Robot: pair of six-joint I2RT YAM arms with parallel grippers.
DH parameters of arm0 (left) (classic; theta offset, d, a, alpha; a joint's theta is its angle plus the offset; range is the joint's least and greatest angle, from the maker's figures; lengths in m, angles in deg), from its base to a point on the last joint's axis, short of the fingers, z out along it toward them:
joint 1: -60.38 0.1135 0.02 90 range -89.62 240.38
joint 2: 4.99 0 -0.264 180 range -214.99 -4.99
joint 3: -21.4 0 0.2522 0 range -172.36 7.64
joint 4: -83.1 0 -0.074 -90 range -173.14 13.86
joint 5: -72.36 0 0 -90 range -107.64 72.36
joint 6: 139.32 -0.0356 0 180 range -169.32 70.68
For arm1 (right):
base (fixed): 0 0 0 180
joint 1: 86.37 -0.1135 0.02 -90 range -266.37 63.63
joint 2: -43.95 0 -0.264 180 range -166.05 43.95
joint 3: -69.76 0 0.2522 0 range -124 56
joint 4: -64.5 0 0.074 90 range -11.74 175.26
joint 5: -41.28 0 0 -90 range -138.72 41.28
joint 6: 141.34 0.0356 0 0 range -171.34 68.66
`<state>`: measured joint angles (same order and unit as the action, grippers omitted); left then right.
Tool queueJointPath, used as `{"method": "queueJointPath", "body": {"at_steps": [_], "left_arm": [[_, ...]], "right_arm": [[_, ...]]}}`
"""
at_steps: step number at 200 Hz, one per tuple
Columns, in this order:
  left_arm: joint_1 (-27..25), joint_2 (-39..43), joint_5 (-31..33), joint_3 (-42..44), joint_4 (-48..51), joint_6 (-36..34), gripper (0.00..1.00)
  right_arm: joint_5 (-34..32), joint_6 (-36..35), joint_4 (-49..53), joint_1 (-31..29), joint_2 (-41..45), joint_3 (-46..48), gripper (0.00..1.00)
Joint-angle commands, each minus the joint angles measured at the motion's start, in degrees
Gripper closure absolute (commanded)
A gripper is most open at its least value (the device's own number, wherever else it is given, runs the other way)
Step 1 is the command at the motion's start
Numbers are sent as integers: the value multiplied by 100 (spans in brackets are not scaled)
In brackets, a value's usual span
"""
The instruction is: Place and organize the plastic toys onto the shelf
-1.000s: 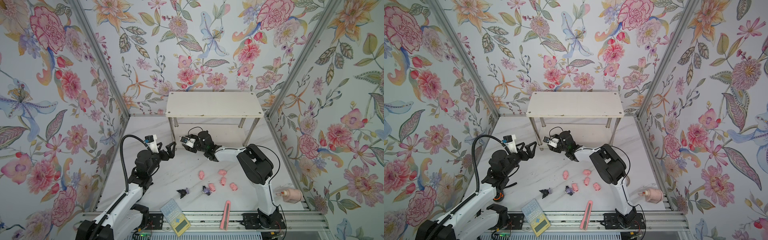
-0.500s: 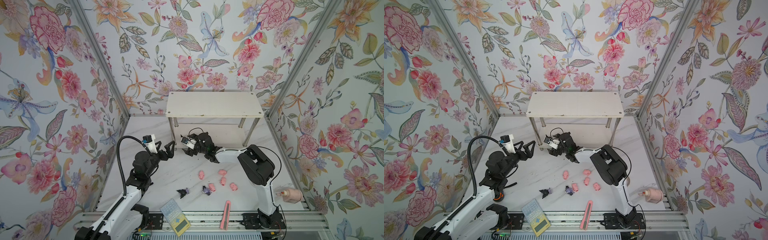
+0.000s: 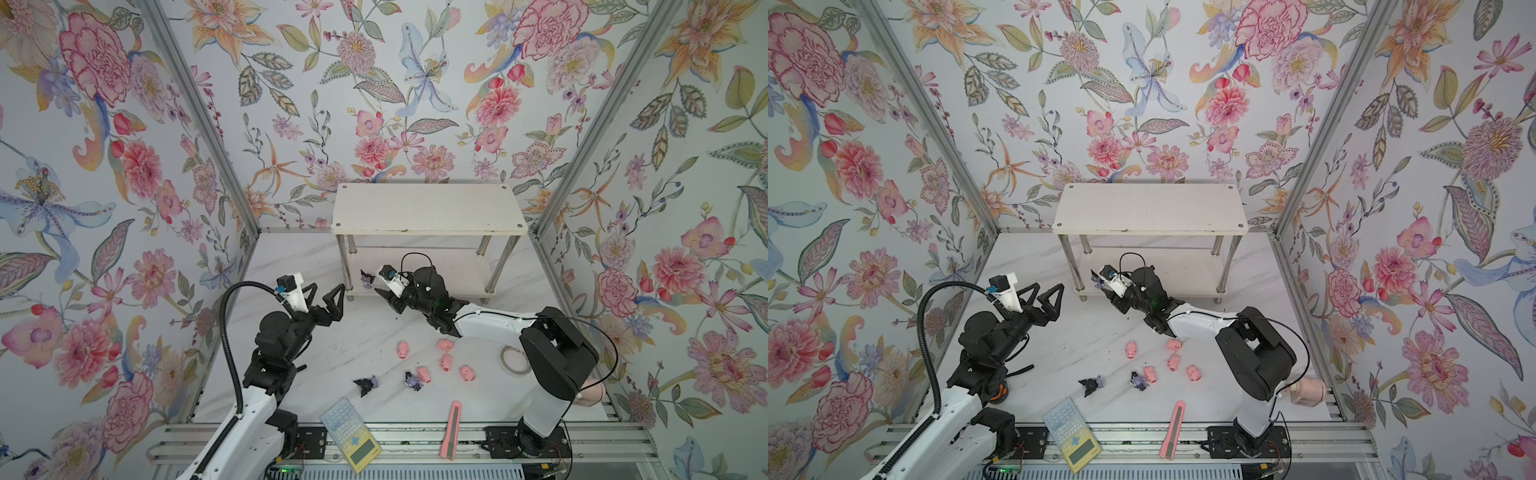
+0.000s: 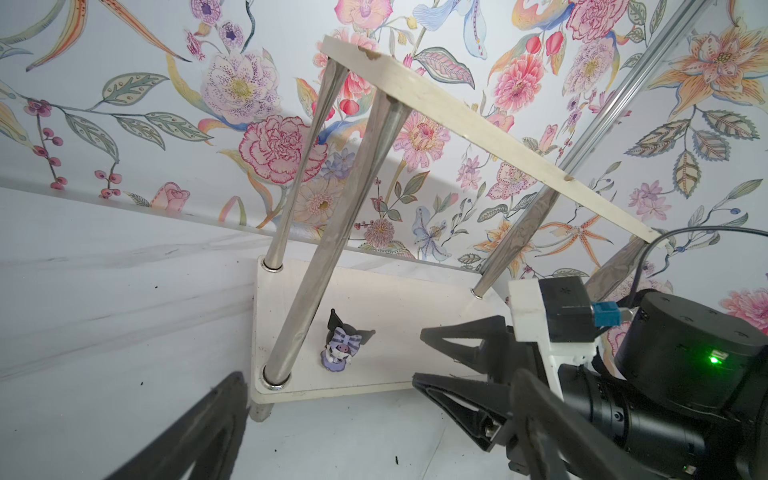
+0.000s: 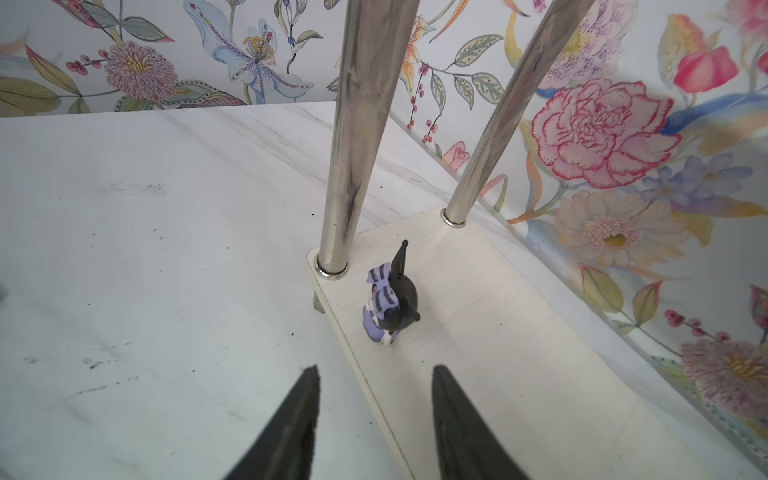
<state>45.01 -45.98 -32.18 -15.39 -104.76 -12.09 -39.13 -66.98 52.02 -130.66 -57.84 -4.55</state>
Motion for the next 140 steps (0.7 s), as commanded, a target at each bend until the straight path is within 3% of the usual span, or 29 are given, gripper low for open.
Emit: {"method": "queueJointPath", "body": {"at_steps": [1, 80, 140], "left_arm": [[63, 115, 34, 130, 99, -81, 1], [61, 250, 99, 230, 159, -67, 1], [70, 82, 119, 221, 59, -109, 1]], "right_arm": [[529, 766, 759, -16, -121, -340, 100], [1254, 1772, 959, 265, -1219, -1301, 100], [1415, 1933, 1032, 479, -1619, -1692, 100]]}}
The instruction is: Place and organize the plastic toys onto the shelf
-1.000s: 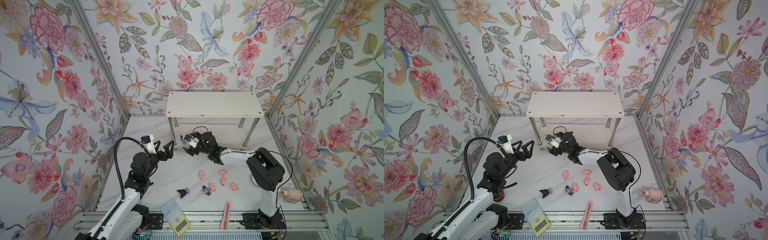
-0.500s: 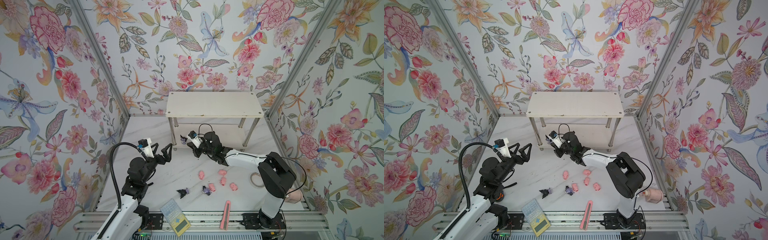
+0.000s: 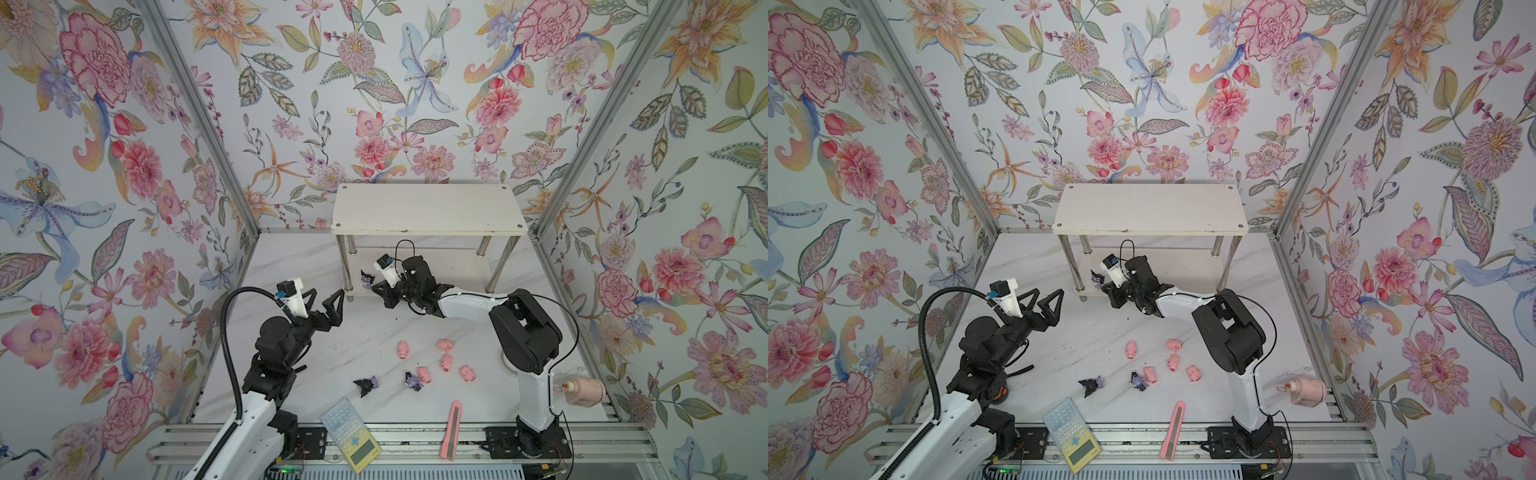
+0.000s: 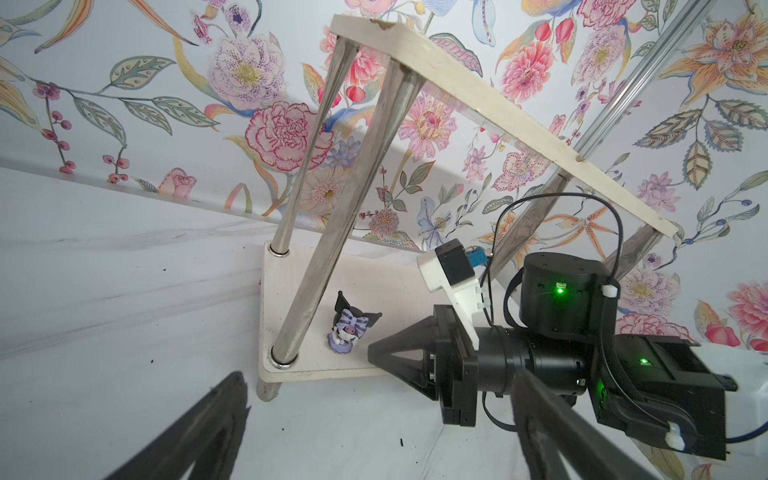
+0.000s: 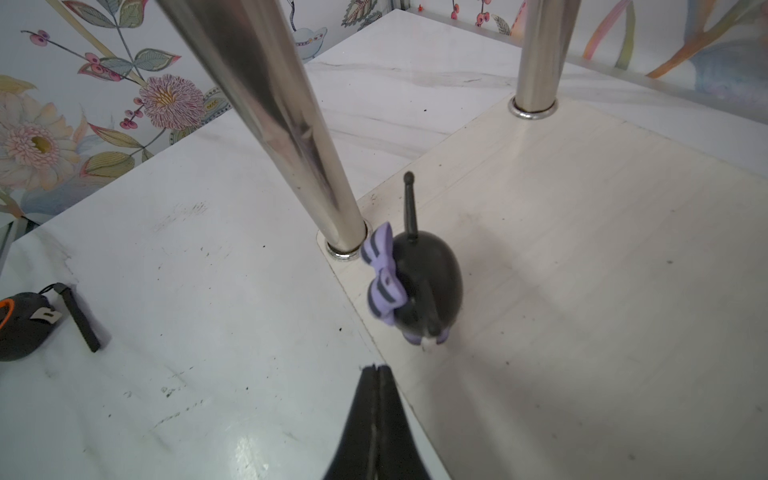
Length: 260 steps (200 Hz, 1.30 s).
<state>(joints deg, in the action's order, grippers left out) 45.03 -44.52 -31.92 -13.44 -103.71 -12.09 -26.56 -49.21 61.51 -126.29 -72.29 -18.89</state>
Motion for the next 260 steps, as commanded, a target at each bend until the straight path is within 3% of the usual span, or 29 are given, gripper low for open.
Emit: {"method": "queueJointPath", "body": {"at_steps": [1, 117, 167, 208, 236, 260], "left_arm": [[63, -73, 97, 26, -49, -110, 1], [88, -323, 110, 1, -200, -85, 1], [93, -337, 128, -10, -179, -82, 1], [87, -190, 207, 34, 83, -118, 1], [90, -108, 405, 168, 329, -170, 1], [86, -116, 549, 310, 457, -151, 4]], "right_arm": [[158, 152, 84, 48, -177, -260, 100], [193, 95, 164, 245, -416, -575, 100], [93, 90, 8, 247, -205, -258, 100], [-291, 24, 103, 248, 634, 494, 100], [-896, -308, 522, -117, 1488, 1279, 100], [-1238, -841, 1113, -754, 2073, 1793, 87]]}}
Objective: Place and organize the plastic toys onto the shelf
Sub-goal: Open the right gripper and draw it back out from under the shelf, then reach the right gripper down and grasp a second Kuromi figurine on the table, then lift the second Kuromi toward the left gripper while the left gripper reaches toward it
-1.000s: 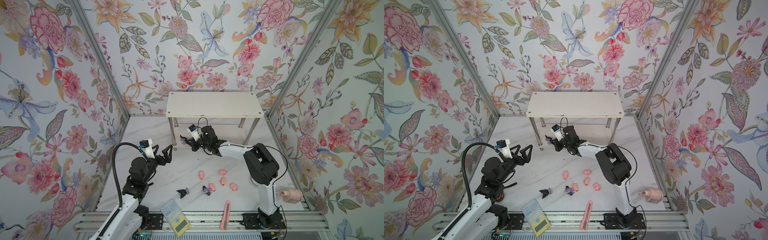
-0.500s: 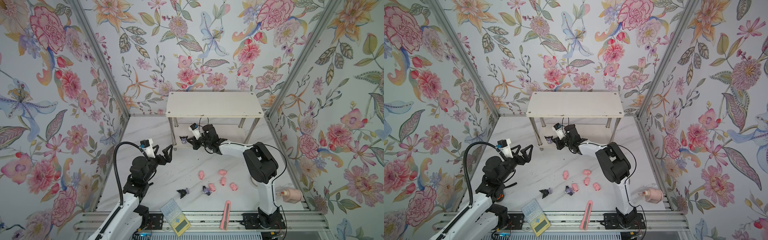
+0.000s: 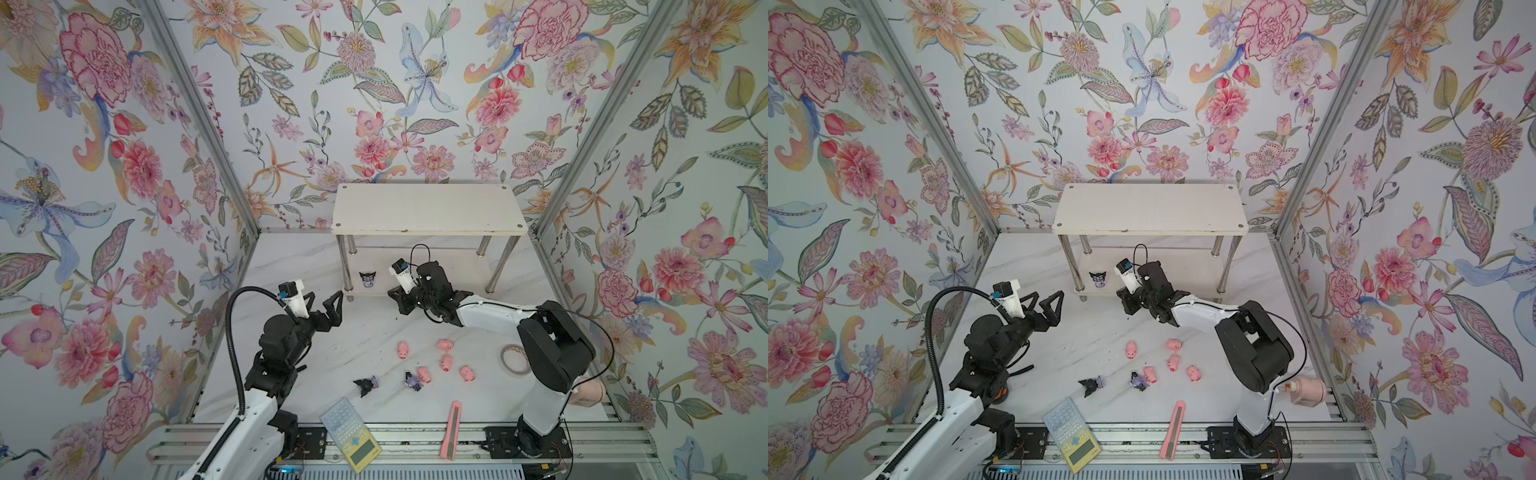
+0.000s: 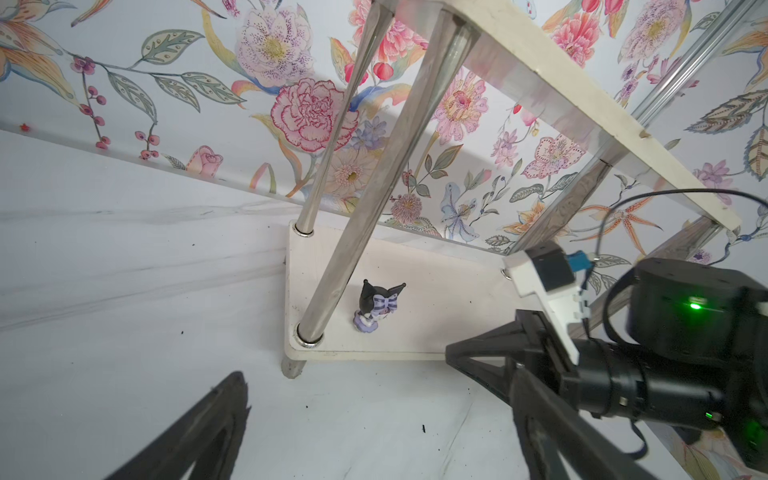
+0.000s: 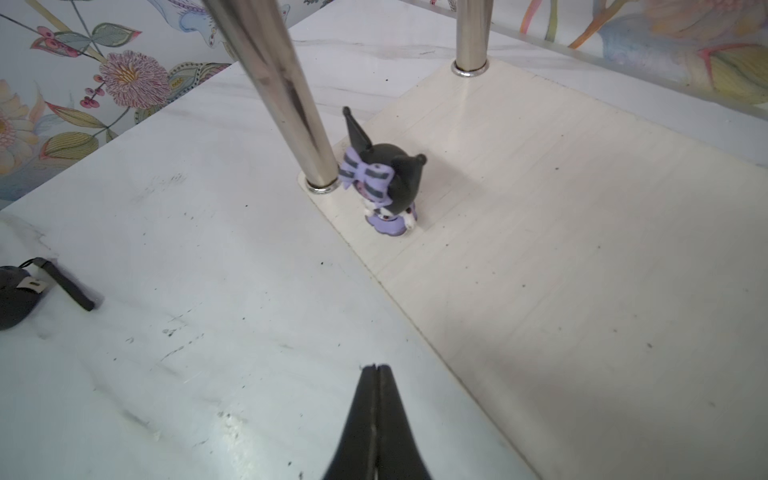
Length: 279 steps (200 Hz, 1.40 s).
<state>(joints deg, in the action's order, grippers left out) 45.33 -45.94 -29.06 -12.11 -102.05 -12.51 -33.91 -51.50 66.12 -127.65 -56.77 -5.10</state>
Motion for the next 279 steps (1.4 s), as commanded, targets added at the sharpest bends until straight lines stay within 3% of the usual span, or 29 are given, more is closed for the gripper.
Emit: {"method": "queueJointPath", "body": {"at_steps": [1, 14, 31, 49, 55, 72, 82, 112, 154, 248, 259, 279], "left_arm": [[55, 26, 272, 179, 296, -107, 4], [62, 32, 438, 217, 444, -104, 9], [63, 60, 555, 247, 606, -118, 16], [55, 150, 553, 328, 661, -92, 18], [63, 189, 570, 367, 676, -72, 18], [61, 342, 725, 492, 738, 25, 16], [55, 430, 848, 539, 813, 75, 15], [77, 685, 1179, 577, 1149, 115, 14], [77, 925, 1385, 578, 1397, 170, 9], [72, 867, 1362, 629, 1193, 338, 5], [73, 814, 1337, 630, 1135, 363, 5], [72, 714, 1274, 600, 1061, 380, 5]], "right_arm": [[-522, -640, 683, -636, 542, 436, 87], [-834, -812, 1045, -1060, 738, 616, 88], [-945, -683, 1465, -1485, 894, 735, 99], [-961, -476, 1552, -1948, 1010, 921, 99], [-1051, -438, 1544, -2133, 1029, 971, 94], [-1444, -428, 1593, -2643, 998, 1020, 65], [-1710, -445, 1663, -2937, 915, 975, 56], [-2473, -417, 1968, -3546, 495, 630, 46], [-3005, -370, 2049, -3920, -68, 293, 32], [-3706, -187, 1433, -3859, -728, 294, 32], [-3657, -129, 1402, -3773, -741, 298, 37], [-3506, -71, 1254, -3646, -625, 404, 55]]}}
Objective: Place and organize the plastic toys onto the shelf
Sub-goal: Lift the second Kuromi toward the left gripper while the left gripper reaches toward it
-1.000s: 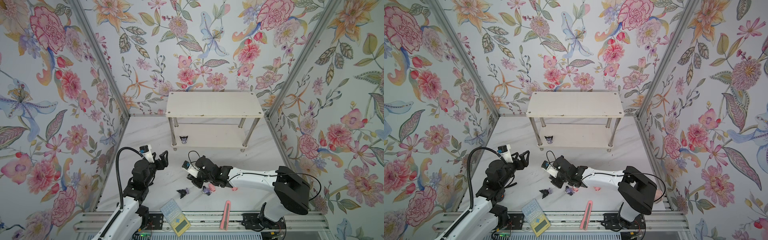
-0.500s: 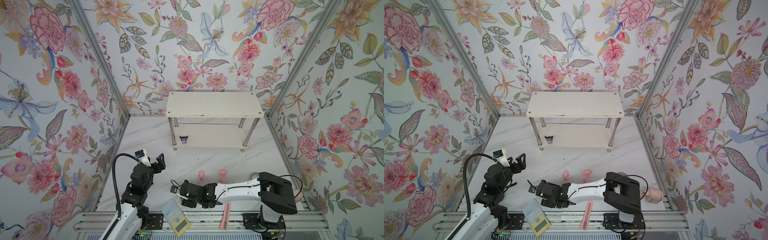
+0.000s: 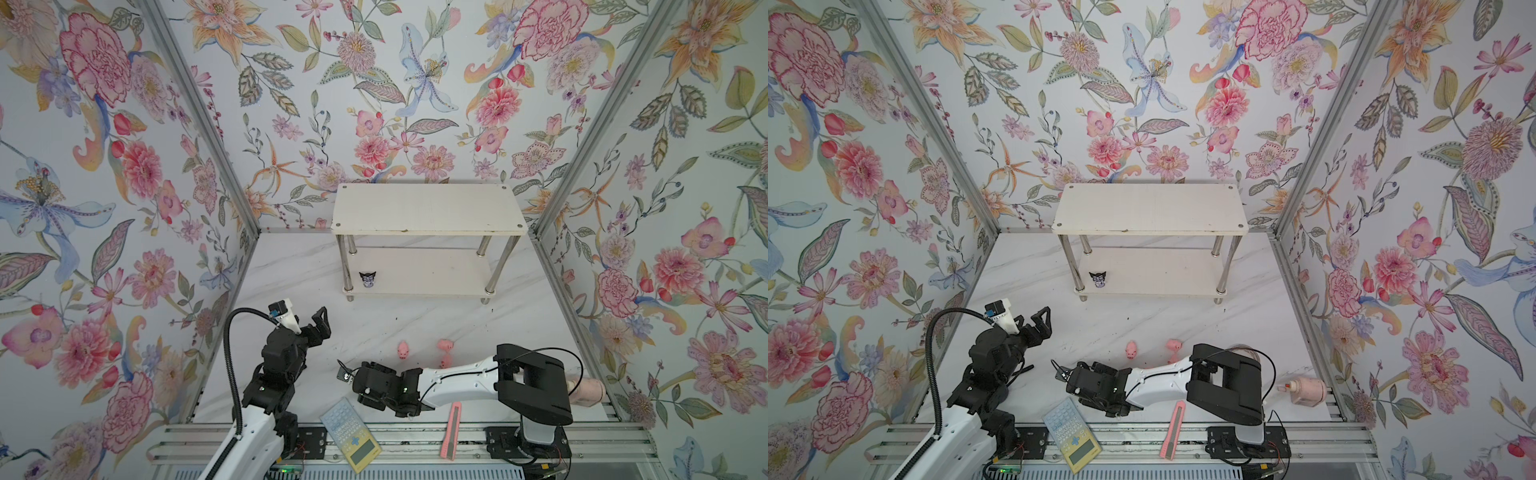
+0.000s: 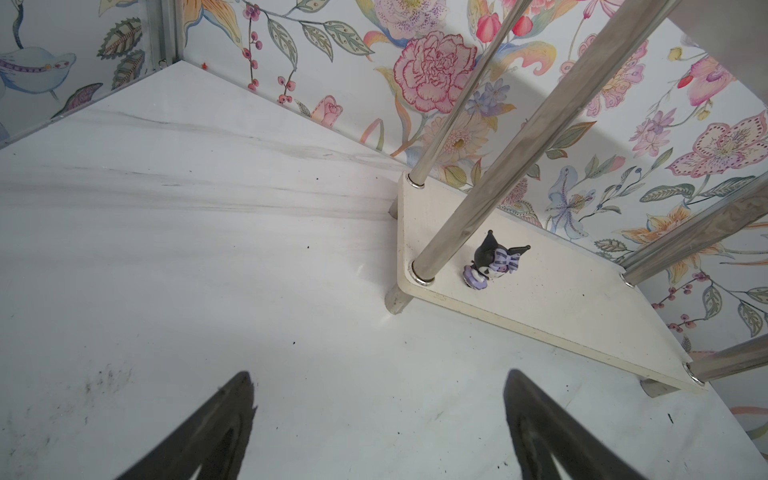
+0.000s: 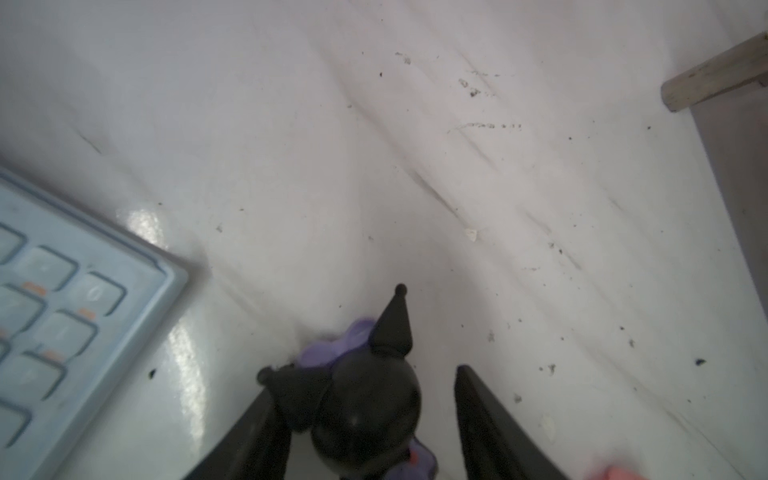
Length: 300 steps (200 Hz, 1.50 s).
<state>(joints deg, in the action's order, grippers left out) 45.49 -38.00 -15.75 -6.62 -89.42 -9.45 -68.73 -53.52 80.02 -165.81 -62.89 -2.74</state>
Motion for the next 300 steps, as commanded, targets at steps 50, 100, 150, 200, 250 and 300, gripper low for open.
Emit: {"method": "queueJointPath", "body": {"at_steps": [50, 100, 150, 200, 250, 300], "left_arm": [[59, -116, -442, 195, -661, 75, 8], [53, -70, -1595, 536, -1503, 54, 8], [30, -388, -3194, 593, -2756, 606, 1], [-658, -855, -3977, 424, -3643, 955, 1], [-1405, -1680, -3736, -72, -3751, 748, 1], [-1435, -2091, -3774, -48, -4496, 1144, 33]], "right_arm": [[1054, 116, -718, 665, 647, 685, 74], [3664, 876, -2085, 1926, 1450, 1348, 89], [5576, 1793, -3692, 2869, 1693, 1497, 90], [6887, 2973, -5204, 3310, 1222, 1263, 91], [6967, 3072, -5449, 3312, 1131, 1227, 91], [6822, 2802, -5211, 3312, 1383, 1349, 91]]}}
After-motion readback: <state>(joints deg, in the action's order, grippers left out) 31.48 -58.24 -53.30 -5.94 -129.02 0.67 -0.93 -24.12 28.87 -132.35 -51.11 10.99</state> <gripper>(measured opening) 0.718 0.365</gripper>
